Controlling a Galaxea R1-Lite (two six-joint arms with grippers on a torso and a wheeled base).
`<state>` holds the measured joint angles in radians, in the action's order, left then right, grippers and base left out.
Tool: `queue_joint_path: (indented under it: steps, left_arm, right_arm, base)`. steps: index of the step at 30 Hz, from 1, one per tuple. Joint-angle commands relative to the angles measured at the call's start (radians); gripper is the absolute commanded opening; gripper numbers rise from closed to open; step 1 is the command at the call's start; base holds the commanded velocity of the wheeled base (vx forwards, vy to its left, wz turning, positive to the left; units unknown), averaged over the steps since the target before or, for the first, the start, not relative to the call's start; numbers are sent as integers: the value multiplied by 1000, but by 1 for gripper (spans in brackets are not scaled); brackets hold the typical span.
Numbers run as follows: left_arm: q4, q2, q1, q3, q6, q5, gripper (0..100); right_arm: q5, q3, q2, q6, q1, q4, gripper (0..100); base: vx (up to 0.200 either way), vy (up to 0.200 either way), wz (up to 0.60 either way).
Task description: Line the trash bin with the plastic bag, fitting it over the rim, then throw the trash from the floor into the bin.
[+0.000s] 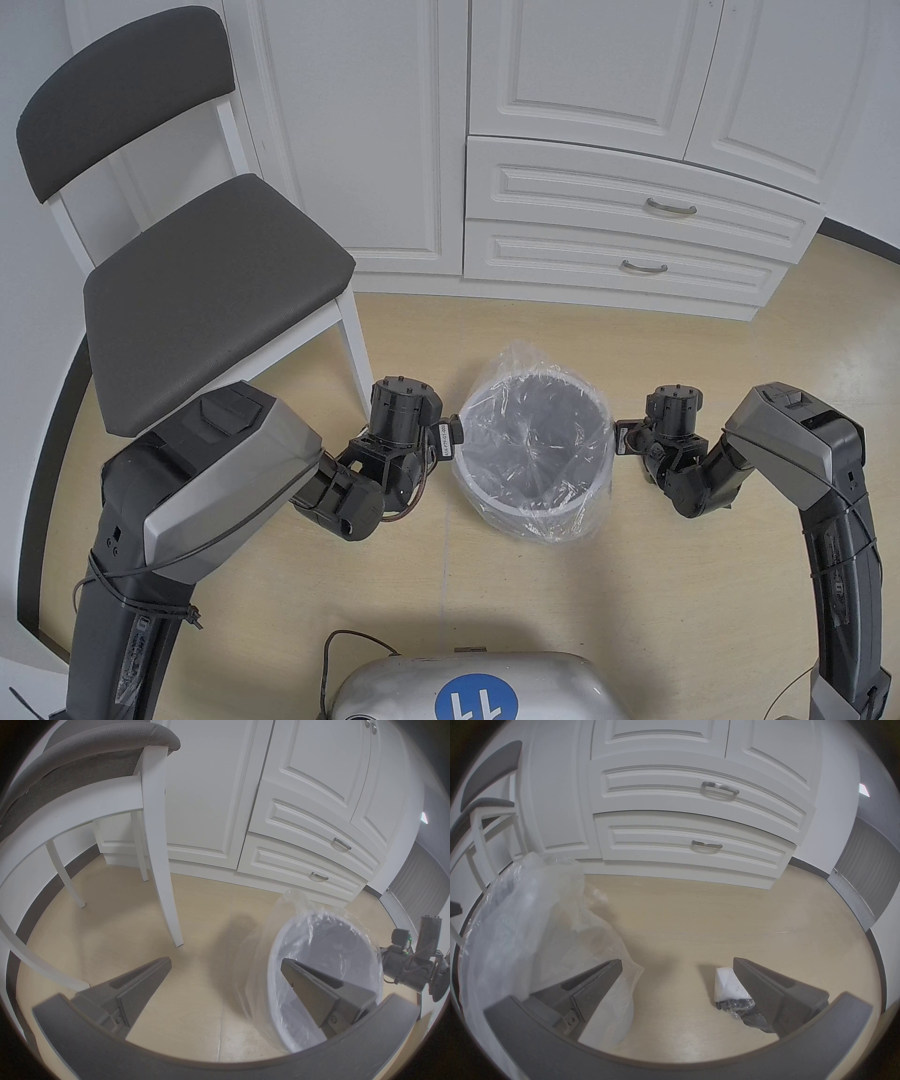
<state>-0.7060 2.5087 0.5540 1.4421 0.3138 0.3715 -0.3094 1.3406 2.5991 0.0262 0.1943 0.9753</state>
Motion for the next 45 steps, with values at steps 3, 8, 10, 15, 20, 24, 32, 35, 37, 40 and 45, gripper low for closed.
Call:
queue_joint_path:
  steps: [3,8,10,15,20,24,32,35,37,40,45]
  left_arm:
    - [-1,-2,0,1,1,1,100]
    - [-1,-2,0,0,1,0,100]
    - [-1,-2,0,0,1,0,100]
    - [-1,-2,0,0,1,0,100]
    - [-1,-4,0,0,1,1,100]
    - [-1,-7,0,-2,1,1,100]
    - [-1,-11,1,-5,1,1,100]
    - [-1,-13,3,-8,2,1,100]
    - [-1,-13,4,-8,1,1,100]
    - [-1,-13,4,-9,1,3,100]
    - [-1,-13,6,-9,1,4,100]
  right_arm:
    - [-2,92,61,18,-21,2,100]
    - [-97,124,67,-9,-42,5,100]
    - [-100,121,59,-12,-44,5,100]
    - [-125,37,-56,-42,-50,8,100]
    - [-152,-55,-185,-42,-22,16,100]
    - [-163,-126,-243,-29,40,20,100]
    - [-212,-201,-191,-29,200,94,100]
    - [-217,-210,-131,-40,223,92,100]
    - [-220,-212,-108,-54,223,88,100]
    - [-223,-229,-100,-77,217,89,100]
    - [-226,-288,-151,-120,197,92,100]
  base:
    - [0,0,0]
    - [0,0,0]
    - [0,0,0]
    - [0,0,0]
    - [0,0,0]
    - [0,0,0]
    - [0,0,0]
    - [0,0,0]
    - [0,0,0]
    - [0,0,0]
    - [0,0,0]
